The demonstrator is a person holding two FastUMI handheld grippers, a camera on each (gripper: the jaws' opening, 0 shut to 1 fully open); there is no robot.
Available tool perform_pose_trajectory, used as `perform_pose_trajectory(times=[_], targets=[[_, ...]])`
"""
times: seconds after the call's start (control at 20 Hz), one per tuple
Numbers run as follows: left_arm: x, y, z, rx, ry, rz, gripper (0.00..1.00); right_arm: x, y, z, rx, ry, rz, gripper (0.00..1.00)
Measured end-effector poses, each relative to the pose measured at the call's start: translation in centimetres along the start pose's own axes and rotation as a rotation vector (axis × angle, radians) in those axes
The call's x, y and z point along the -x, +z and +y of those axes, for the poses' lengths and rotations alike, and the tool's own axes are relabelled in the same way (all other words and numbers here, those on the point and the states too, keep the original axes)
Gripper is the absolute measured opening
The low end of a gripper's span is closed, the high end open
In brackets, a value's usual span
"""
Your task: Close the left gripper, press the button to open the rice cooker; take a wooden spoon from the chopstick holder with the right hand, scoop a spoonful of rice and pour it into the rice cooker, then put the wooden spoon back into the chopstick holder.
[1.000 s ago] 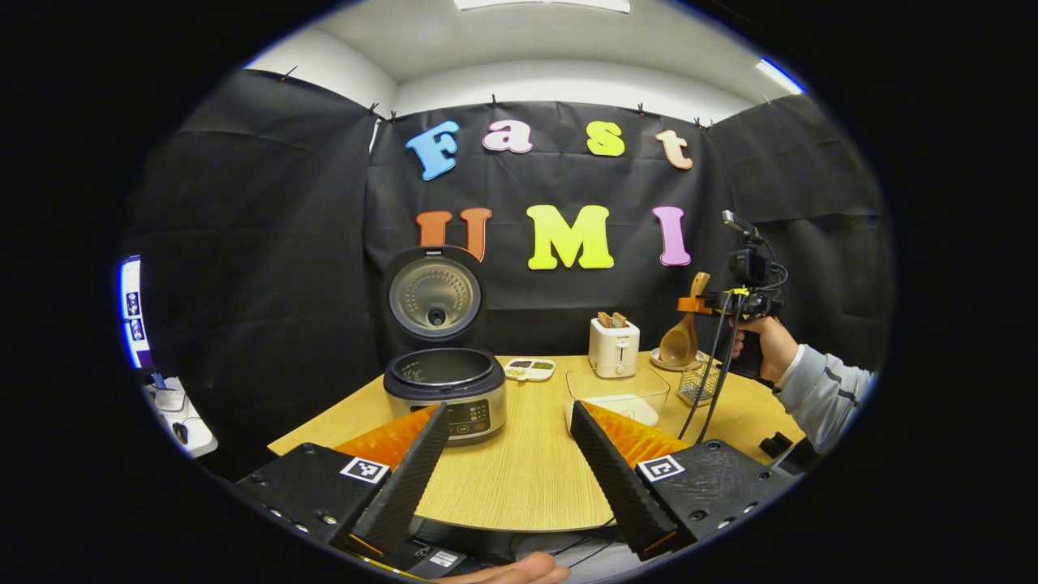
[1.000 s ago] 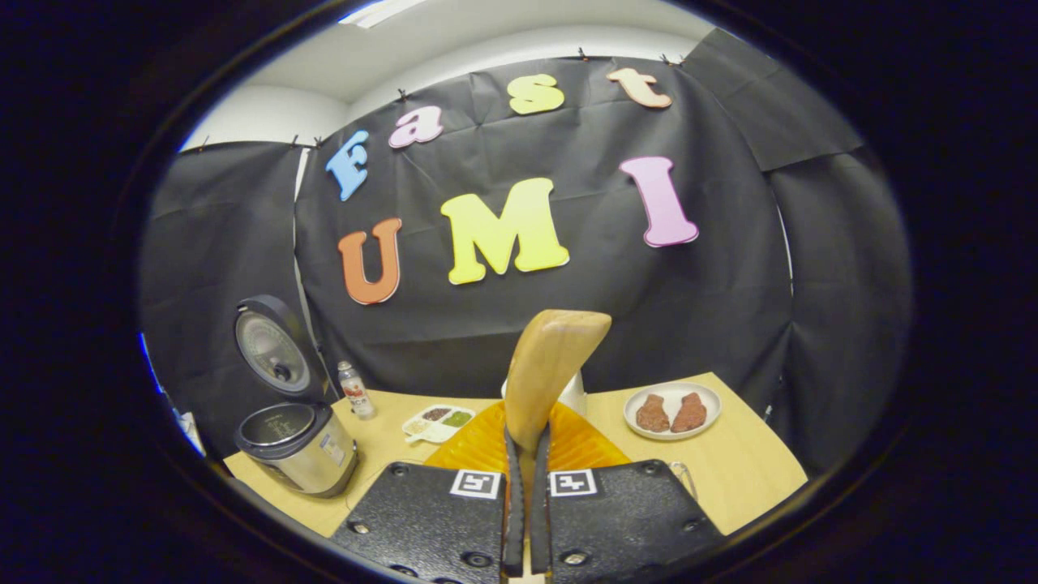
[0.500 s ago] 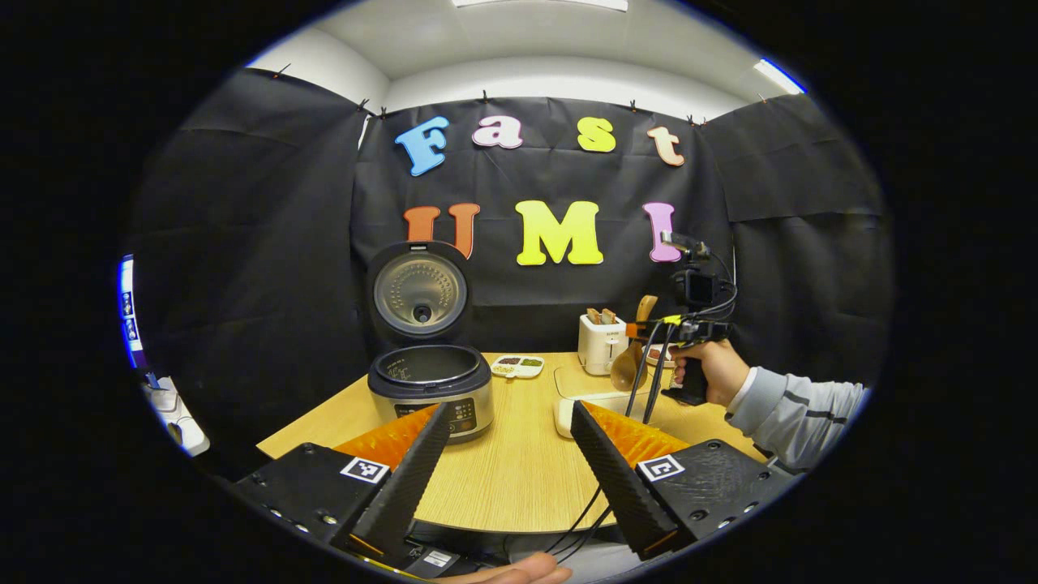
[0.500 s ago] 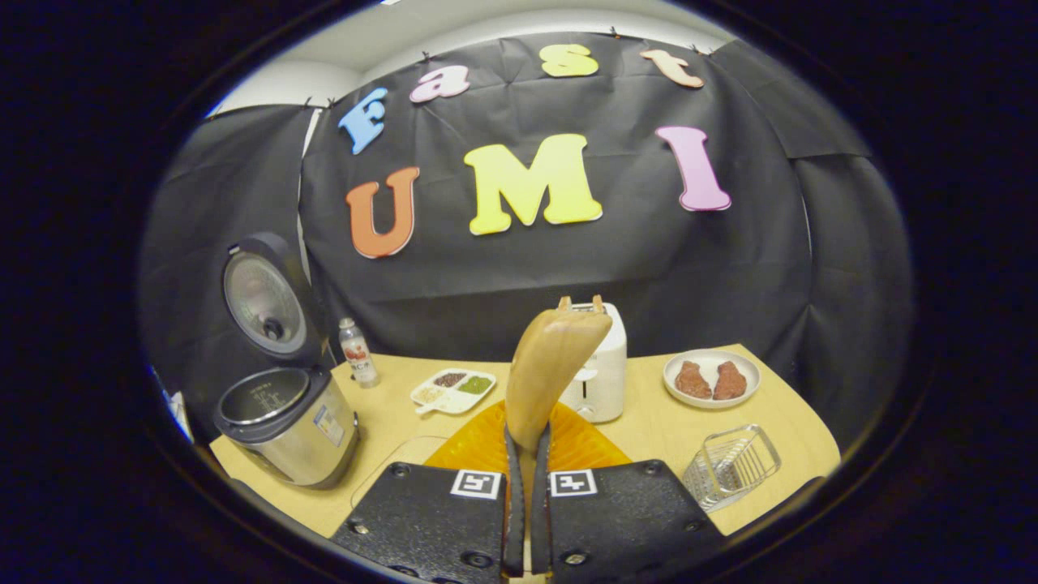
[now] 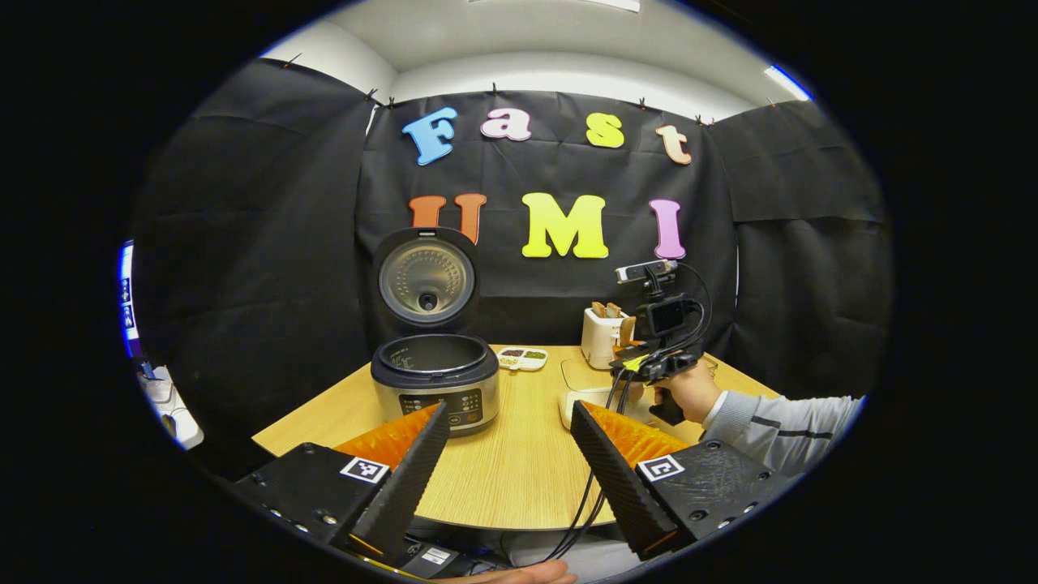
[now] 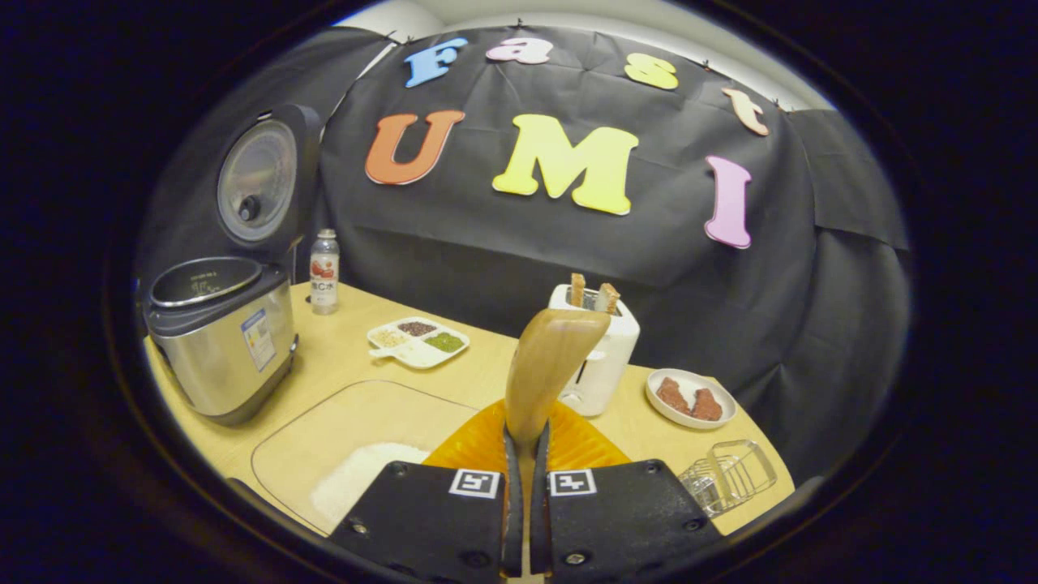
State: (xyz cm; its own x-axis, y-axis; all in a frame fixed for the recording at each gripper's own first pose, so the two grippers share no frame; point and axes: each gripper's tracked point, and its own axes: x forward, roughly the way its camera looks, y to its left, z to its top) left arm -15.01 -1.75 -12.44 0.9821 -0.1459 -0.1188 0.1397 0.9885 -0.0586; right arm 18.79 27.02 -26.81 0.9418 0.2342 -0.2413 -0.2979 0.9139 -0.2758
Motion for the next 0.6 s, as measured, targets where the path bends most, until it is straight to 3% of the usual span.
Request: perform_pose_trajectory(times=[0.2,0.45,0.6], targets=[[0.0,-0.2,-0.2,0.012,-0.017,0.006,0.96,1.5,-0.3,5.5,-0.244,0.221,0.045,0.09],[-0.2,-0.6,0.3,0.001,-0.007,0.020,0.96,1.5,-0.2,6.4,-0.456,0.272,0.108,0.09],[-0.1,-0.7,0.4,0.021,-0.016,0.029,0.96,1.0,-1.0,5.9,-0.676,0.325,0.182,0.09]])
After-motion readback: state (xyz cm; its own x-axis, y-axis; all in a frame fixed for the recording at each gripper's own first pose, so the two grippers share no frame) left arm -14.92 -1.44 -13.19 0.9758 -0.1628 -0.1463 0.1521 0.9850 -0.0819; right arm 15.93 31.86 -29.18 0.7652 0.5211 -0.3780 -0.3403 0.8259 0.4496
